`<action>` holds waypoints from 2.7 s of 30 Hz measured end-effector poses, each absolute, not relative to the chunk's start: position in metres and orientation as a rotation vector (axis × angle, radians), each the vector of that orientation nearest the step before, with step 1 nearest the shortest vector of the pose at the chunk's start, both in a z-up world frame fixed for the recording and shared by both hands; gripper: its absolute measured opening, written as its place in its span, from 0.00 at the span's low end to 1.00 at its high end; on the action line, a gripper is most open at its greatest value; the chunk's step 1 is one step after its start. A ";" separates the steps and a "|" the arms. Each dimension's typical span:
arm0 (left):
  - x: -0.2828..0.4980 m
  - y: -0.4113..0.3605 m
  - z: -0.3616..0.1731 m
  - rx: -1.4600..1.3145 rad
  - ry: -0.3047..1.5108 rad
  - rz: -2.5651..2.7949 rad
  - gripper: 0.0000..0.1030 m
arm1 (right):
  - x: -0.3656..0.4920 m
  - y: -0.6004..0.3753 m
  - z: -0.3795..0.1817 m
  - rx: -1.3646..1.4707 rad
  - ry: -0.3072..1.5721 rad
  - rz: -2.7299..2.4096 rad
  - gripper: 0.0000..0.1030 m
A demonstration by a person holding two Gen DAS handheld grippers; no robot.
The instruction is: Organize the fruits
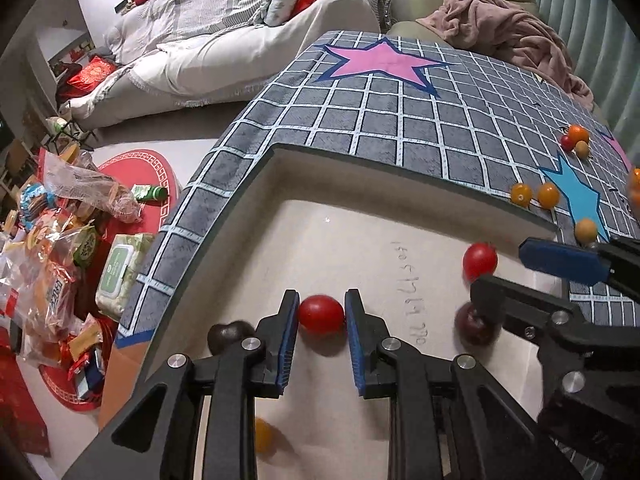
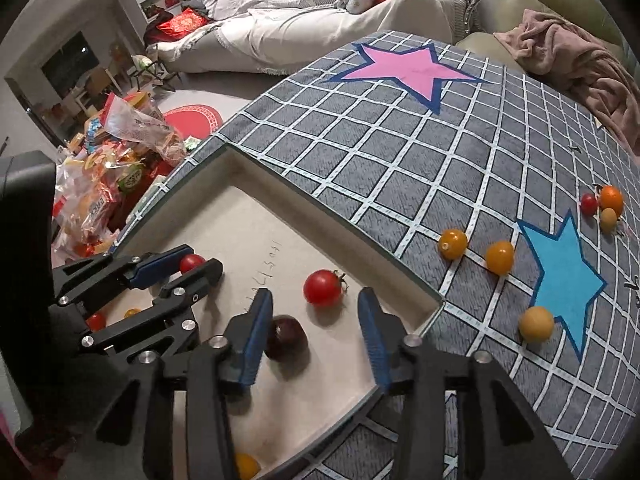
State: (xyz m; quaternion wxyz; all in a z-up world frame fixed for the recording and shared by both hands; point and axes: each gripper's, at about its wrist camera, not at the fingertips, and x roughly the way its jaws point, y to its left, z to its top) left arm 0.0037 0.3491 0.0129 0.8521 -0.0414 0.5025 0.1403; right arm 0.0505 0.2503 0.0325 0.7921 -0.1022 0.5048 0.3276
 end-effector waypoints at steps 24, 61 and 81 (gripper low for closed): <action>-0.082 0.331 0.042 -0.121 1.003 0.316 1.00 | -0.027 0.208 0.064 -0.216 1.082 0.694 1.00; -0.148 0.303 0.064 -0.074 0.986 0.347 1.00 | -0.076 0.195 0.091 -0.264 1.033 0.683 1.00; -0.155 0.301 0.068 -0.068 0.978 0.344 1.00 | -0.082 0.195 0.095 -0.265 1.024 0.685 1.00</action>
